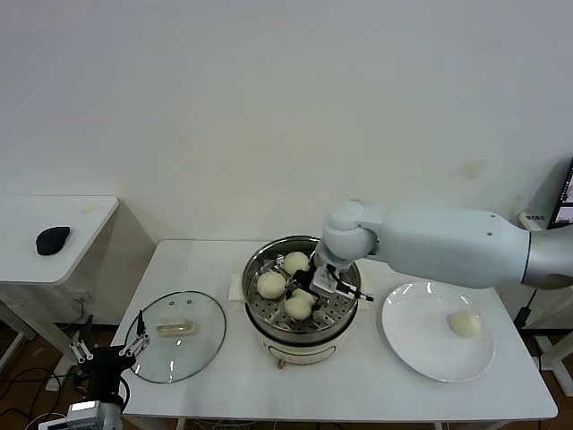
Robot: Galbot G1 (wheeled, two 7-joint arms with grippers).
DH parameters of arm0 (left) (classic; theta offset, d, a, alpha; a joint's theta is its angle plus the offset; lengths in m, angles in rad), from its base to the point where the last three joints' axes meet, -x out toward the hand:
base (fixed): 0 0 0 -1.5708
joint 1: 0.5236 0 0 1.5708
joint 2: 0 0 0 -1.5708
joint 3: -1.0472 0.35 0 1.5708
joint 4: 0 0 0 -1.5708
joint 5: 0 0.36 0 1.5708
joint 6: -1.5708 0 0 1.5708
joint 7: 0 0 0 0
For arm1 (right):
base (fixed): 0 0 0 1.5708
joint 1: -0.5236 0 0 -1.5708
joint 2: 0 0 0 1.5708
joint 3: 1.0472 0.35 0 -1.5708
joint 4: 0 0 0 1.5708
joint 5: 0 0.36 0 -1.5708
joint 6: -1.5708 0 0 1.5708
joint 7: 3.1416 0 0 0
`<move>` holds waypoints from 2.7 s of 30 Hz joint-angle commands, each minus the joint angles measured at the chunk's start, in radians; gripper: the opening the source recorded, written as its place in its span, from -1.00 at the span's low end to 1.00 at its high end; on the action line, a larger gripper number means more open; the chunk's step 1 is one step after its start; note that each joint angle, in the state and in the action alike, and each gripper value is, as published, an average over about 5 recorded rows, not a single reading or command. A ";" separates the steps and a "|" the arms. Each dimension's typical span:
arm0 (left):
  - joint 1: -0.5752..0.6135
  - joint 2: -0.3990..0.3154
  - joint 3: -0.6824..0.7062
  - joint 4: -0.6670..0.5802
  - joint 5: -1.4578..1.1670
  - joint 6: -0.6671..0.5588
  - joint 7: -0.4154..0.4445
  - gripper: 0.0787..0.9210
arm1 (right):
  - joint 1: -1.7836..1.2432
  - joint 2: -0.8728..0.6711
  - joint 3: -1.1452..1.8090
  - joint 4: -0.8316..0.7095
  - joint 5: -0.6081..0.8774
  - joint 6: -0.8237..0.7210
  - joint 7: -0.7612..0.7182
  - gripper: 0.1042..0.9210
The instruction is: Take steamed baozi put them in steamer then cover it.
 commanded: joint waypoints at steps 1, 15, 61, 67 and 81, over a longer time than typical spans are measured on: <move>0.000 -0.001 0.001 0.000 0.001 0.000 0.000 0.77 | 0.003 0.021 -0.012 -0.001 -0.027 0.034 0.006 0.26; -0.011 0.024 0.000 -0.006 -0.001 0.000 0.001 0.77 | 0.130 -0.172 0.068 0.045 0.130 -0.202 -0.058 0.76; -0.015 0.052 0.036 -0.003 0.017 -0.010 0.001 0.77 | -0.974 -0.645 0.998 -0.235 -0.204 -0.272 -0.107 0.76; -0.018 0.052 0.032 -0.001 0.018 -0.008 0.002 0.77 | -0.961 -0.579 0.995 -0.309 -0.252 -0.270 -0.087 0.76; -0.024 0.055 0.025 0.010 0.017 -0.008 0.002 0.77 | -0.909 -0.477 0.974 -0.422 -0.302 -0.266 -0.054 0.76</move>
